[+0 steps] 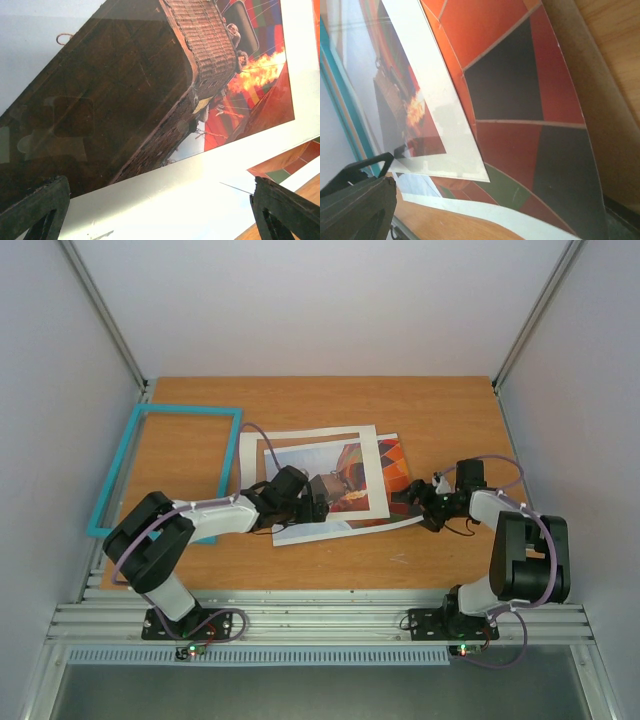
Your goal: Take the photo out of the frame
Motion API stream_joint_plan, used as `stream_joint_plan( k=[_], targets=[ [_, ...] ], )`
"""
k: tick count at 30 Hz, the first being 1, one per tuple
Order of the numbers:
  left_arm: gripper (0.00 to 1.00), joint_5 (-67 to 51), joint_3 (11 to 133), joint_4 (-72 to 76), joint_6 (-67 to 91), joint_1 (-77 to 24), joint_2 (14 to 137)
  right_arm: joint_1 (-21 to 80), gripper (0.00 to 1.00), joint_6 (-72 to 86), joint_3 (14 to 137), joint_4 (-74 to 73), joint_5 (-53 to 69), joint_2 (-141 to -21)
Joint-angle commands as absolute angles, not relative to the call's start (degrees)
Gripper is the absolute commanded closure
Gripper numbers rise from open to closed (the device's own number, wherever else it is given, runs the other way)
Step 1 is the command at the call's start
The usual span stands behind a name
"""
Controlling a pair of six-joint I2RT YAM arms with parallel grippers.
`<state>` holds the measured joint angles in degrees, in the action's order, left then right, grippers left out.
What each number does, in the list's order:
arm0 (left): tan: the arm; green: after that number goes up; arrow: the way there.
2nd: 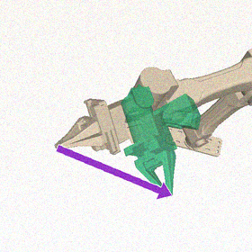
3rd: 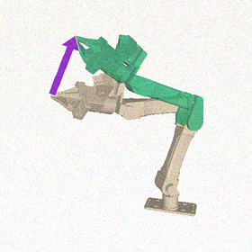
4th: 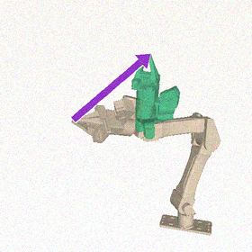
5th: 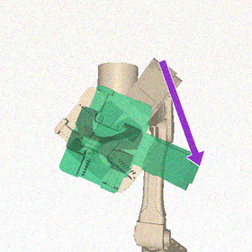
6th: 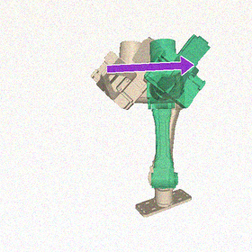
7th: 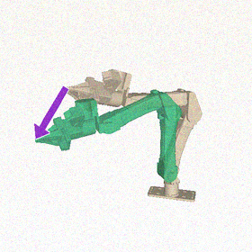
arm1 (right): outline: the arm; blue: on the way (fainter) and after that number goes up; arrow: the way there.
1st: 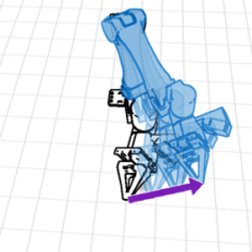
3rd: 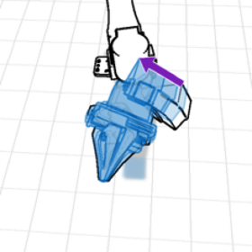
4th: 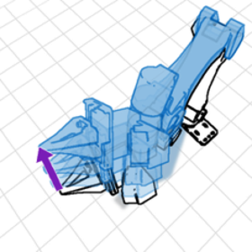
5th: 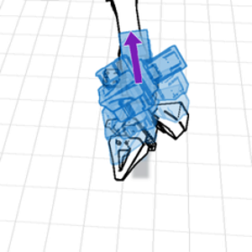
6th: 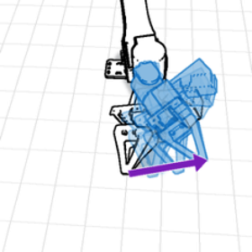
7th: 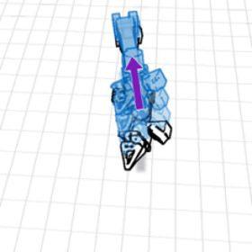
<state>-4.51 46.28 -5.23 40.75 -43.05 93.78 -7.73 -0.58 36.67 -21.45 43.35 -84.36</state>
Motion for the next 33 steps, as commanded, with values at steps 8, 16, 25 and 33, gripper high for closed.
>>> stream_joint_plan(
  k=[8, 16, 25, 33],
  targets=[
    [0.01, -8.0, 42.6, -10.4, 42.8, -42.3, 92.6, -8.0, 0.13, 3.0, 37.2, -13.2, 44.4, -90.8],
    [0.01, -8.0, 42.5, -10.7, 42.5, -42.3, 91.8, -8.9, 0.18, 1.8, 40.3, -11.4, 47.2, -94.5],
    [0.01, -7.9, 42.1, -11.3, 41.9, -42.3, 91.1, -10.3, 0.23, 1.0, 42.8, -11.8, 48.4, -97.0],
    [0.01, -8.0, 41.8, -11.6, 41.7, -42.2, 90.0, -10.4, 0.3, -3.6, 47.0, -14.5, 51.7, -100.9]
  ],
)
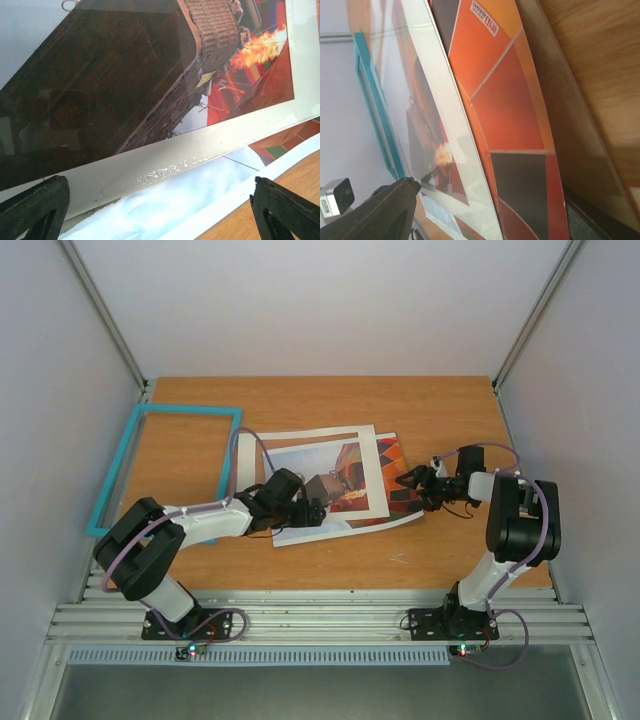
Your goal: Take the photo out of the frame
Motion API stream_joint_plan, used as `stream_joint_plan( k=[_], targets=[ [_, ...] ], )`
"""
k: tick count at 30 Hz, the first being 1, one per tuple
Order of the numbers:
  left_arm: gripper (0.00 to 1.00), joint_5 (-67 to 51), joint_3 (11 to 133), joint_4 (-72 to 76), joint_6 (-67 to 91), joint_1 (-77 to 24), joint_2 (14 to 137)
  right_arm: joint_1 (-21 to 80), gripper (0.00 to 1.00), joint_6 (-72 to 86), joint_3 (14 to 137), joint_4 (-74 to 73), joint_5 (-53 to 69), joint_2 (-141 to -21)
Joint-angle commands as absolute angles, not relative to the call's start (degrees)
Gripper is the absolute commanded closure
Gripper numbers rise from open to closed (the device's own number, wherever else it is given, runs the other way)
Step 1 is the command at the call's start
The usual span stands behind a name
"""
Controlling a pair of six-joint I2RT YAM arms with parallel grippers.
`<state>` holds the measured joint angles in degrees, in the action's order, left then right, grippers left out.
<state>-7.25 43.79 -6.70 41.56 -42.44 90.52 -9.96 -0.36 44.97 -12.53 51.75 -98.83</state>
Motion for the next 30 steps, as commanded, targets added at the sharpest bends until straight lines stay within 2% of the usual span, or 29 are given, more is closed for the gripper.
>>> stream_joint_plan(
  k=[1, 19, 26, 30],
  targets=[
    [0.01, -8.0, 41.7, -11.6, 41.6, -42.2, 89.9, -10.5, 0.31, -4.0, 47.5, -14.9, 51.9, -101.3],
    [0.01, -8.5, 41.5, -11.5, 41.4, -42.3, 89.7, -10.2, 0.52, -6.5, 53.6, -17.5, 54.3, -109.0],
    [0.01, -9.1, 41.4, -11.5, 41.5, -42.2, 89.0, -9.6, 0.67, -7.7, 54.0, -19.3, 52.2, -108.1],
    [0.01, -8.3, 40.7, -12.0, 41.6, -42.3, 87.2, -9.5, 0.8, -8.0, 54.1, -20.5, 51.5, -106.1]
  ],
)
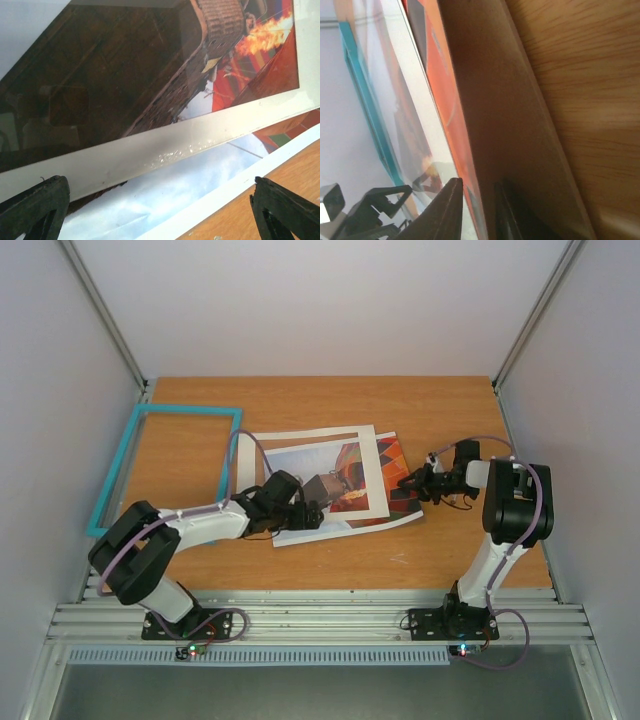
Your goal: Take the photo out of the frame
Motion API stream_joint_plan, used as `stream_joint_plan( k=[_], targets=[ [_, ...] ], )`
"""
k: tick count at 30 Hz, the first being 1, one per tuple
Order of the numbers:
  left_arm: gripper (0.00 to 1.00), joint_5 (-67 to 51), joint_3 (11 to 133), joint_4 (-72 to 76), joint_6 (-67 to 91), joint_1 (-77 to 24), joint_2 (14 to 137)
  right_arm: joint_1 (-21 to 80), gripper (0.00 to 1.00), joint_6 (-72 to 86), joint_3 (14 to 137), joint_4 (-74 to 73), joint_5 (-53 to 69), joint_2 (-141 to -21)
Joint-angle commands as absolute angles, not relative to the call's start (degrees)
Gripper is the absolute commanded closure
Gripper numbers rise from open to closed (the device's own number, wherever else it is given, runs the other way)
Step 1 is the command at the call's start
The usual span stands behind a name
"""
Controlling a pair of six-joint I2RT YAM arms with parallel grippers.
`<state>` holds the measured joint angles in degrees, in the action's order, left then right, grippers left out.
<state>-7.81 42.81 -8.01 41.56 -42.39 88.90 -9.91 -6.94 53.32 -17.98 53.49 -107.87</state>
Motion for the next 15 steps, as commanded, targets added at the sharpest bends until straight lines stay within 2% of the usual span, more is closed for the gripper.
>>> stream_joint_plan(
  k=[1, 5, 15],
  targets=[
    [0.01, -8.2, 40.6, -12.1, 41.6, -42.3, 86.7, -9.5, 0.83, -8.1, 54.1, -21.0, 51.3, -105.6],
    [0.01, -7.9, 40.2, -12.4, 41.6, -42.2, 85.6, -9.5, 0.92, -8.9, 54.4, -23.0, 49.9, -103.6],
    [0.01, -9.8, 37.5, -10.0, 42.9, -40.0, 83.8, -9.4, 0.99, -12.0, 56.5, -32.5, 43.5, -95.2]
  ],
)
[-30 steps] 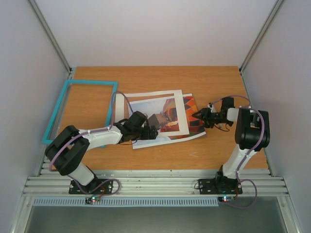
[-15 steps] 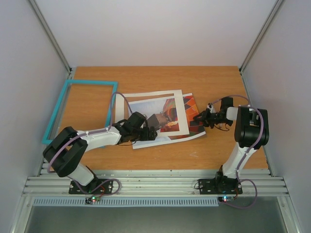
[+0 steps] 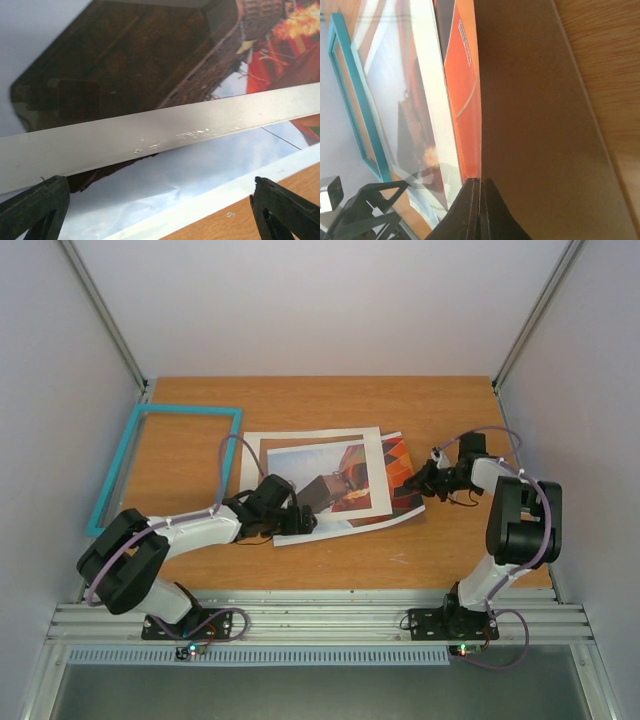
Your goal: Take the photo out of the frame
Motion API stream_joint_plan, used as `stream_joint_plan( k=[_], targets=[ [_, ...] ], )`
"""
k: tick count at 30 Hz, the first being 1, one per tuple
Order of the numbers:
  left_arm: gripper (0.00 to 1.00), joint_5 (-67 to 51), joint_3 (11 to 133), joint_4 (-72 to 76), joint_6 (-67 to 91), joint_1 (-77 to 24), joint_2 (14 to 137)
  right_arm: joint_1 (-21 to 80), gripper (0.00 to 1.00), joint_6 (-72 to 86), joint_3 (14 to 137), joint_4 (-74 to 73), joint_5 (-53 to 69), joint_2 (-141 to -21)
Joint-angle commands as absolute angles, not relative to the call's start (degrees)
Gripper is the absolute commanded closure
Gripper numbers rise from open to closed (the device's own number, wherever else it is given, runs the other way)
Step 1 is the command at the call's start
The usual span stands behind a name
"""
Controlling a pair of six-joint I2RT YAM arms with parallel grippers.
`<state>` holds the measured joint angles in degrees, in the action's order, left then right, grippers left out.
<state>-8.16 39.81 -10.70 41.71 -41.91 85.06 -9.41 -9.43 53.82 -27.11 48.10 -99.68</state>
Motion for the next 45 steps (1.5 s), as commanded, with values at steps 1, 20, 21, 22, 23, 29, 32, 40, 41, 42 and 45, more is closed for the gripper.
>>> stream_joint_plan(
  k=[1, 20, 21, 22, 23, 29, 32, 40, 41, 42, 45],
  targets=[
    [0.01, -10.4, 36.9, -9.7, 43.2, -39.4, 83.6, -9.4, 0.99, -12.4, 56.6, -33.6, 42.5, -94.1],
    [0.01, -11.6, 34.2, -9.7, 43.7, -37.8, 77.3, -7.4, 0.99, -15.0, 69.7, -58.1, 27.1, -73.9],
    [0.01, -11.7, 34.1, -9.9, 43.7, -37.8, 76.7, -7.1, 0.99, -15.3, 71.1, -59.9, 25.9, -73.2],
    [0.01, -11.5, 34.1, -10.2, 43.6, -37.8, 76.1, -6.7, 0.99, -15.6, 72.7, -61.6, 24.7, -72.5],
    [0.01, -11.3, 34.0, -10.5, 43.5, -37.8, 75.3, -6.2, 0.99, -15.7, 74.4, -63.2, 23.4, -72.0],
    [0.01, -9.6, 33.4, -13.6, 42.9, -37.8, 69.8, -1.9, 0.99, -16.9, 86.2, -73.5, 15.7, -70.8],
    [0.01, -8.2, 33.4, -16.6, 42.2, -37.7, 66.6, 0.0, 0.99, -17.0, 92.4, -77.4, 13.8, -71.1],
    [0.01, -3.0, 34.7, -24.8, 40.4, -37.7, 57.1, 9.6, 0.99, -17.2, 108.3, -86.0, 7.9, -74.6],
    [0.01, -2.0, 35.1, -25.9, 40.1, -37.8, 56.0, 10.9, 0.99, -17.3, 110.1, -87.1, 6.9, -75.2],
    [0.01, -1.2, 35.4, -26.9, 39.8, -37.8, 54.9, 11.8, 0.99, -17.4, 111.8, -88.1, 5.7, -75.8],
    [0.01, 1.4, 36.6, -29.7, 39.2, -37.8, 52.3, 14.5, 0.99, -17.4, 116.6, -90.5, 3.5, -77.2]
  ],
)
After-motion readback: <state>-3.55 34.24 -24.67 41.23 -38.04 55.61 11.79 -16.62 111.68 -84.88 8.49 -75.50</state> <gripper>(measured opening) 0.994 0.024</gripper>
